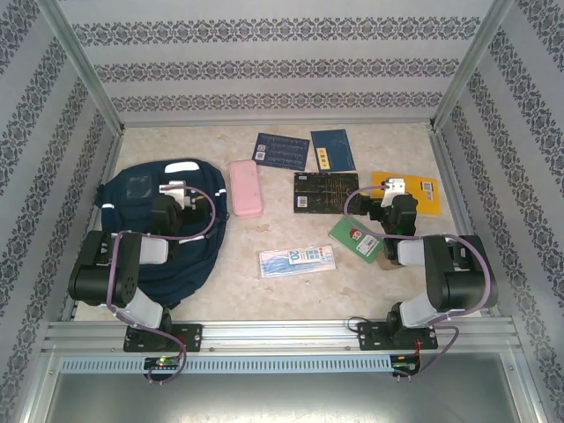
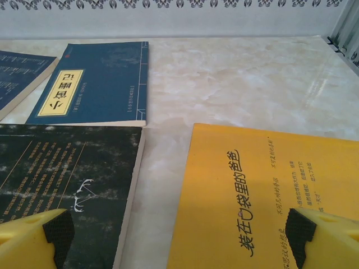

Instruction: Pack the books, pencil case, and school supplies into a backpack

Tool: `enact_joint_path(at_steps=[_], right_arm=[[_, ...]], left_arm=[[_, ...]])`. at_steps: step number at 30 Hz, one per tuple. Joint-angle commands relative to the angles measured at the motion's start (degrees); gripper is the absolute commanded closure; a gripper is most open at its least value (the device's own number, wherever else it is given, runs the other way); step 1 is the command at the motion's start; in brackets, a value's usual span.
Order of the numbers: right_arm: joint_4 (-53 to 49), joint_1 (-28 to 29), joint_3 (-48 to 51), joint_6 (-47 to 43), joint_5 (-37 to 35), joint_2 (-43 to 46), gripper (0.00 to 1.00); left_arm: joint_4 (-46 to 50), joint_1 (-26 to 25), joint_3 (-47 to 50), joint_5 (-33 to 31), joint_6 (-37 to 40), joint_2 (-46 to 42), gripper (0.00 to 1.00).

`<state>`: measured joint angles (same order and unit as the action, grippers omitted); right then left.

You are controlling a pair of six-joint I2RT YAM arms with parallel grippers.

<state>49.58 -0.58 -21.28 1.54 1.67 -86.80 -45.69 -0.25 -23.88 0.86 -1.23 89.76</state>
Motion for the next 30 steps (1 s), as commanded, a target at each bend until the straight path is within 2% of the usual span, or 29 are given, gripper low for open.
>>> enact_joint_path(at_steps=[1,27,30], right_arm=[[1.5,-0.5,-1.0,0.7,1.5,0.3,0.02],[1.6,-0.4,-0.8,0.7,1.5,0.3,0.02],[1.2,-0.4,-1.3,0.7,1.4,0.1,0.02]], left_arm=[[-1.9,0.3,0.1,-0.6,0.9,-0.3,0.0],[-1.9,0.4,0.2,-0.5,0.8,-0.4,0.0],[2.7,0.5,-1.7,-1.5,0.4,-2.1,0.0]])
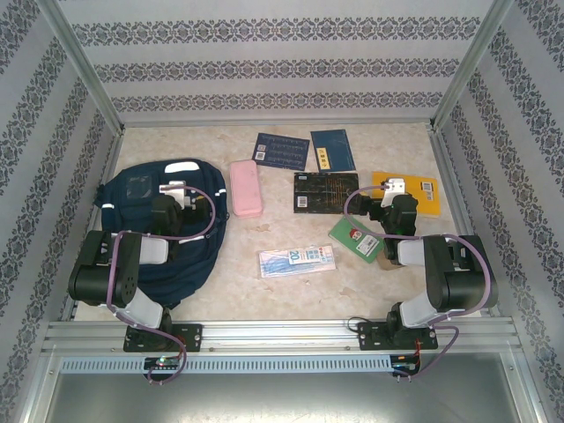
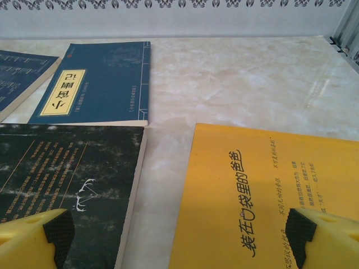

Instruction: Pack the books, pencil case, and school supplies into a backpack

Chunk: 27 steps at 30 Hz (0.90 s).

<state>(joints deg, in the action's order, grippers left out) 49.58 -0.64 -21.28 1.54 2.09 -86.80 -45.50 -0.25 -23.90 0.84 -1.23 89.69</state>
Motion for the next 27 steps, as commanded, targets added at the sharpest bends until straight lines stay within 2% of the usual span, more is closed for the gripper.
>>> enact_joint_path(at_steps=[1,5,7,10,12,14,18,20,23,27], right_arm=[[1.1,-0.3,-1.2,0.7,0.9,0.2,0.02],[0.2,-0.2,-0.8,2.0,-2.5,2.6,0.02],[-5.7,-0.3,-2.2,2.8,-4.7,6.5,0.02],[-14.8,-0.3,-4.5,3.9,-6.7,12.8,0.02],[-16.3,-0.3,-4.7,10.2,-11.5,16.2,0.02],[-20.7,-0.5,-5.7,18.1,-14.7,20.0,0.02],[-27.0,-0.6,-8.8,23.3,-7.0,23.4,0.02],[-34.8,-0.3,-13.1,25.2,-3.4,23.6,0.02],[-44.1,1.8,-18.3,26.6,-2.0,23.5,0.02],[-51.3,8.6,-22.1,25.3,-2.5,23.5,0.02]], left_arm=[[6.6,0.4,-3.3,-2.7,0.0,-3.4,0.0],[27.9,0.4,-13.5,-10.6,-4.8,-8.7,0.0],[35.2,0.4,-17.4,-11.8,-8.0,-11.5,0.0],[47.4,0.4,-24.2,-11.9,-14.6,-14.6,0.0],[57.7,0.6,-29.6,-12.4,-21.0,-15.1,0.0],[64.2,0.7,-33.1,-8.4,-21.9,-14.9,0.0],[70.8,0.6,-34.3,-1.8,-24.6,-16.2,0.0],[71.5,0.5,-32.7,1.0,-25.5,-17.6,0.0],[72.0,0.3,-30.2,4.6,-26.6,-19.3,0.03],[74.1,-0.5,-27.9,8.5,-26.9,-19.7,0.1]])
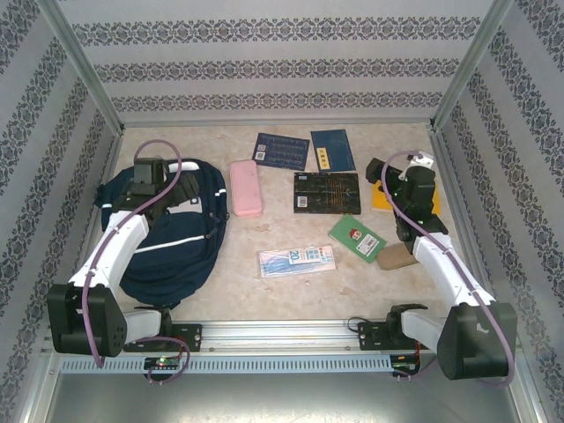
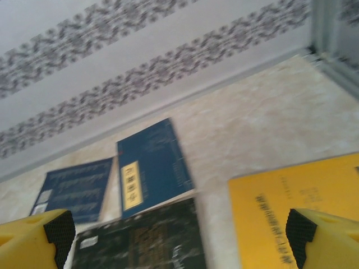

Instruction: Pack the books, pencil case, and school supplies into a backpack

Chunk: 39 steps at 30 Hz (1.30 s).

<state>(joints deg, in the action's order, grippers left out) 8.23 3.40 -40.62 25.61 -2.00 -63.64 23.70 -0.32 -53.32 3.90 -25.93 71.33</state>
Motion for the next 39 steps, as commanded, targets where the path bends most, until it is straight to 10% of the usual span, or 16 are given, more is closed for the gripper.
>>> enact_joint_path(at_steps=[1,17,39], right_arm=[[-10.8,5.9,-3.0,1.2,1.0,0.4,0.02],[-18.1,33.5,-14.6,0.4,-4.5,-14.5,0.02],[-21.9,37.9,-16.1,1.3,-7.6,-15.9,0.02]], left_arm=[[5.7,-1.0,1.7,5.5,-2.3,-1.2,0.11],[6.8,-11.3,-3.6,-0.4,-0.1,9.7,0.23],[13.7,-12.0,-36.4,-5.6,2.9,48.4,0.61]])
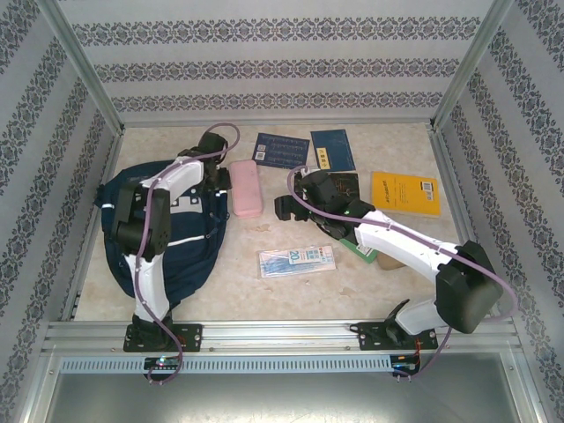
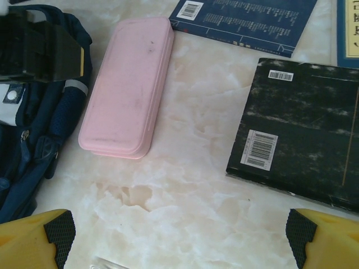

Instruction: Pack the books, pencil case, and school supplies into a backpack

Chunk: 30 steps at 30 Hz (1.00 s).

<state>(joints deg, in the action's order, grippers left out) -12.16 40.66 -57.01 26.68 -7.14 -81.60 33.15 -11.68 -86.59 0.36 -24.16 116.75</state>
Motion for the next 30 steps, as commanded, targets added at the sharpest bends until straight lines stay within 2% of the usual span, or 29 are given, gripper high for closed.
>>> enact_joint_path(at_steps=[1,6,11,16,21,24,28,29,30], right_arm=[[-1.7,0.5,0.6,0.3,-2.7,2.4,0.02],[-2.3,0.4,1.5,0.4,-4.0,3.9,0.02],[-2.6,-1.0,3.0,1.3,-4.8,5.5,0.02],[-2.6,-2.2,3.8,1.5,-4.6,6.3,0.02],[-2.3,-3.0,4.2,2.3,-4.4,6.1,0.02],[-1.8,-3.6,4.3,2.6,-3.5,5.5,0.02],[-1.1,-4.1,3.5,2.5,-1.7,4.0,0.02],[-0.9,-4.2,3.1,2.5,-1.2,3.5,0.02],[-0.7,-4.3,2.7,2.4,-0.4,2.8,0.02]], left_arm=[[4.6,-0.6,-4.1,-1.9,1.3,4.1,0.65],[4.2,-2.2,-7.3,0.7,2.8,6.9,1.0],[3.8,-7.2,-10.2,2.1,5.9,7.2,1.0],[2.9,-12.1,-10.7,6.3,7.5,6.0,1.0],[2.5,-16.1,-9.9,10.1,6.7,4.1,1.0],[2.4,-17.8,-8.2,9.2,5.2,1.7,1.0],[1.8,-17.2,-2.9,5.4,0.1,-5.2,0.59],[2.0,-17.0,-1.4,3.9,-1.6,-7.2,0.53],[2.3,-16.6,0.6,2.5,-3.7,-9.7,0.53]])
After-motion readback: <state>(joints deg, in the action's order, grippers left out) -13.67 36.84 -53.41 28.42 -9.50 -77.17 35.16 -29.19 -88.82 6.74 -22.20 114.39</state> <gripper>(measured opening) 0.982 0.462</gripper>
